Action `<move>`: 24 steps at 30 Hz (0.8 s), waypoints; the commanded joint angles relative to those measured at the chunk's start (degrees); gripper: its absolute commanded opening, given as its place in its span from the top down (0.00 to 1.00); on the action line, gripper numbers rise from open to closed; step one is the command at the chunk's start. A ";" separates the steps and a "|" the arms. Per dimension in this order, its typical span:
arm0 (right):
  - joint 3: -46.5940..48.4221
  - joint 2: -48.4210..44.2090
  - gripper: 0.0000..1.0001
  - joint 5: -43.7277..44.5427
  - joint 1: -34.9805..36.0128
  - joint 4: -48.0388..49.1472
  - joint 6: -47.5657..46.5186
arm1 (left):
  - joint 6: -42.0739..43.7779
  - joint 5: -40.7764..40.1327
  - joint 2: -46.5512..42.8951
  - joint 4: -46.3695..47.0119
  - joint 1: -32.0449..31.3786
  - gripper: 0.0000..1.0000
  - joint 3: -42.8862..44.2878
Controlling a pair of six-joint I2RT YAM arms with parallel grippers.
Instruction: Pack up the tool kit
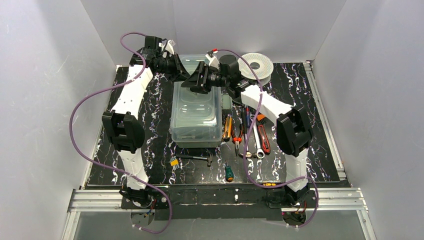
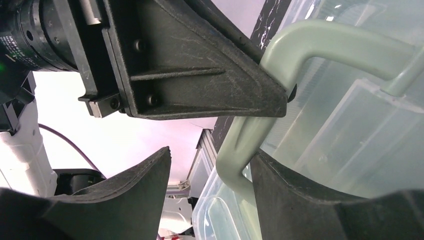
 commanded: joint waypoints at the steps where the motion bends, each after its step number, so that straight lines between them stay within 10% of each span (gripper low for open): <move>1: -0.58 -5.39 0.32 -0.12 -0.13 -0.32 -3.07 | -0.18 1.03 -1.99 1.63 -1.08 1.00 -0.48; 15: -18.33 -26.95 0.28 12.61 -7.55 -5.05 -13.34 | -1.26 1.40 0.53 -3.04 -0.50 1.00 12.86; 24: -20.02 -25.21 0.29 23.48 -11.42 -18.84 -19.46 | -4.39 7.25 -0.67 -3.37 5.21 1.00 16.34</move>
